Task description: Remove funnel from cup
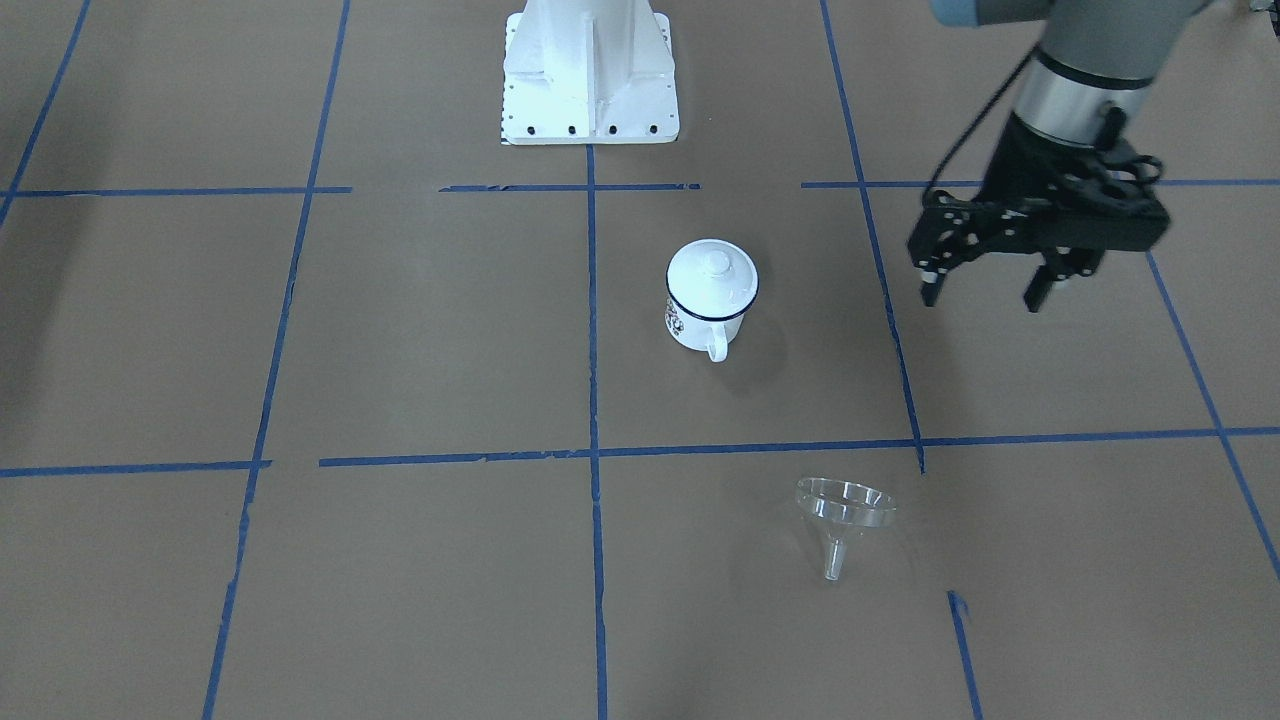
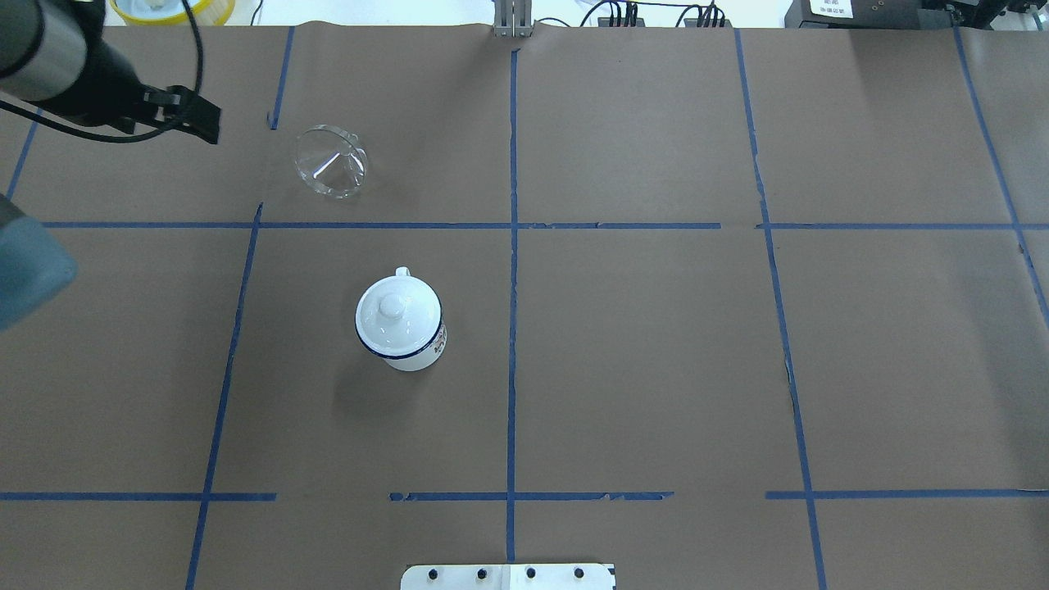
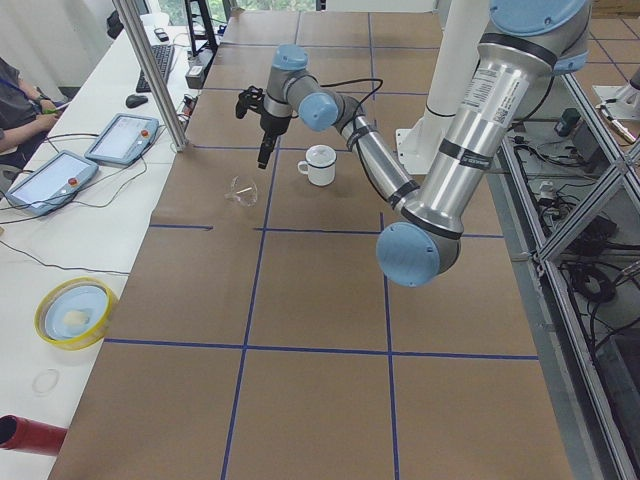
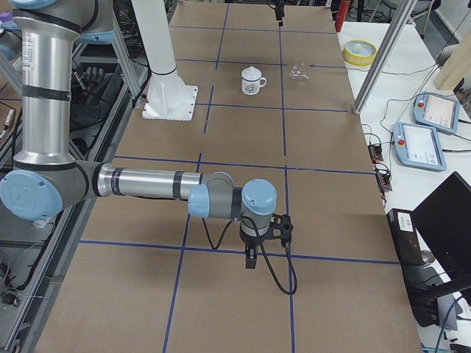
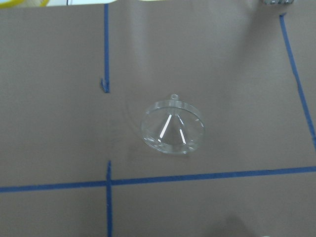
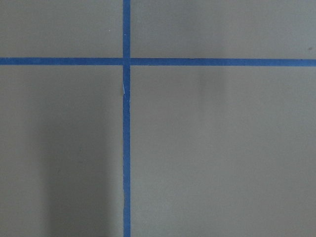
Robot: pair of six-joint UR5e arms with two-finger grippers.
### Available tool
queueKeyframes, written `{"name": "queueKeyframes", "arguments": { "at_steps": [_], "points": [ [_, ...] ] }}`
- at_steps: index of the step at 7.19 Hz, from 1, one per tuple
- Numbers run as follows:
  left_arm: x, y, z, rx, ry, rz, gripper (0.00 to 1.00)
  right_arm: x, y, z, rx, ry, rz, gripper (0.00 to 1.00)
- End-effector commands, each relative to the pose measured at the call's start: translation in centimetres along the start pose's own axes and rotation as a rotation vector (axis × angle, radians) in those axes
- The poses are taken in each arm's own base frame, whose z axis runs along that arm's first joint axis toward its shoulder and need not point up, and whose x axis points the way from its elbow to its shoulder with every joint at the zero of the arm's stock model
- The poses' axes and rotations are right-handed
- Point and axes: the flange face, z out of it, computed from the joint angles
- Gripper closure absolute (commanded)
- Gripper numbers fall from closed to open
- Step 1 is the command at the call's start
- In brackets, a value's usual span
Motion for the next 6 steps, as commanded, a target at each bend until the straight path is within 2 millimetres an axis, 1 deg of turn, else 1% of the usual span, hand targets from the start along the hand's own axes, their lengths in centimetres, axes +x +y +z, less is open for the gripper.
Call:
{"name": "queueKeyframes", "arguments": {
  "at_steps": [1,2,3,4,5,6],
  "points": [
    [-18.9,0.5,2.0,-0.068,0.005,0.066,0.0,0.0,0.0,0.0,0.0,0.0,0.0,0.0],
    [-25.5,1.0,3.4,-0.111,-0.039,0.066,0.0,0.0,0.0,0.0,0.0,0.0,0.0,0.0],
    [-31.9,2.2,3.3,-0.135,-0.07,0.094,0.0,0.0,0.0,0.0,0.0,0.0,0.0,0.0],
    [-37.4,5.3,3.5,-0.172,-0.087,0.112,0.0,0.0,0.0,0.0,0.0,0.0,0.0,0.0],
    [-40.7,8.2,3.3,-0.194,-0.094,0.106,0.0,0.0,0.0,0.0,0.0,0.0,0.0,0.0],
    [-42.8,11.1,3.4,-0.217,-0.096,0.065,0.0,0.0,0.0,0.0,0.0,0.0,0.0,0.0]
  ]
}}
